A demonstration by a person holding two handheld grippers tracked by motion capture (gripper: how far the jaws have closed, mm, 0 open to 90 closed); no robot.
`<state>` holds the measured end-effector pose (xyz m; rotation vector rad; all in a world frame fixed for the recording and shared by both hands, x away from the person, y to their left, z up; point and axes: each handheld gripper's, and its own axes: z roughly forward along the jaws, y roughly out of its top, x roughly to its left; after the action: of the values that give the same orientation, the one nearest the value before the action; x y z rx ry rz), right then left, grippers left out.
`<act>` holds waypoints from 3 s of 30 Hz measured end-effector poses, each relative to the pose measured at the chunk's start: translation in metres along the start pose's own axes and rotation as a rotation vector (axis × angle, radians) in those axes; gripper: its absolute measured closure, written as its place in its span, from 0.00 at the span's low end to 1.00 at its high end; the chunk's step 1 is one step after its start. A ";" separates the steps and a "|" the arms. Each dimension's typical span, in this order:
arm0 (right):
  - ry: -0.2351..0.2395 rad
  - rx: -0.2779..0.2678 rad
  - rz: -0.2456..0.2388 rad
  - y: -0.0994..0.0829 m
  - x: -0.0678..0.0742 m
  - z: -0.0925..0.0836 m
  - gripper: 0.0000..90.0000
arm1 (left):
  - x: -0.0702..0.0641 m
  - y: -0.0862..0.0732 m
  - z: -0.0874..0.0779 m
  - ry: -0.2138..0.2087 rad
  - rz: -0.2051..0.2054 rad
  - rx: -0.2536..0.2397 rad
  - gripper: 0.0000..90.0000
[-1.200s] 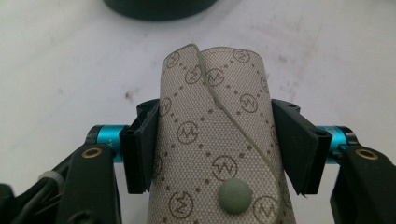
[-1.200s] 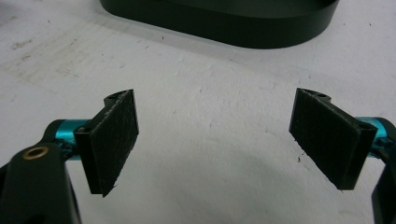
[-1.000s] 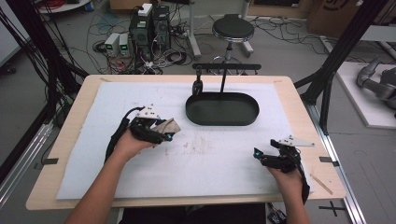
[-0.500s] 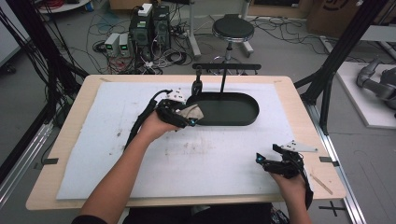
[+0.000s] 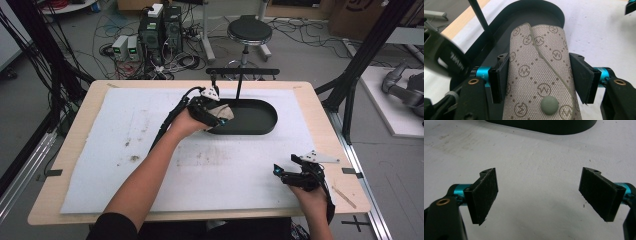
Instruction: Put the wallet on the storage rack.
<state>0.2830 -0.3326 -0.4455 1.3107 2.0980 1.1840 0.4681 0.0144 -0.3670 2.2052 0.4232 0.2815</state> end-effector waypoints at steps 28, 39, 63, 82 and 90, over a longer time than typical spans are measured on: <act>0.003 -0.005 0.000 -0.001 -0.002 0.000 0.18 | 0.030 0.008 0.083 0.025 0.000 0.097 0.41; 0.001 -0.002 0.002 -0.001 -0.003 0.000 0.18 | 0.036 -0.006 0.098 0.021 -0.060 0.203 0.36; -0.009 -0.020 0.008 0.005 -0.005 0.005 0.18 | 0.022 -0.007 0.020 0.034 -0.063 0.054 0.29; 0.023 -0.009 -0.059 0.031 0.006 0.044 0.18 | -0.018 -0.082 -0.079 0.088 -0.094 -0.068 0.28; 0.028 -0.027 -0.061 0.037 0.007 0.049 0.18 | -0.038 -0.115 -0.111 0.130 -0.127 -0.103 0.27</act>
<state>0.3339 -0.2966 -0.4419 1.2163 2.1187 1.2066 0.3724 0.1455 -0.3917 2.0571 0.6044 0.3706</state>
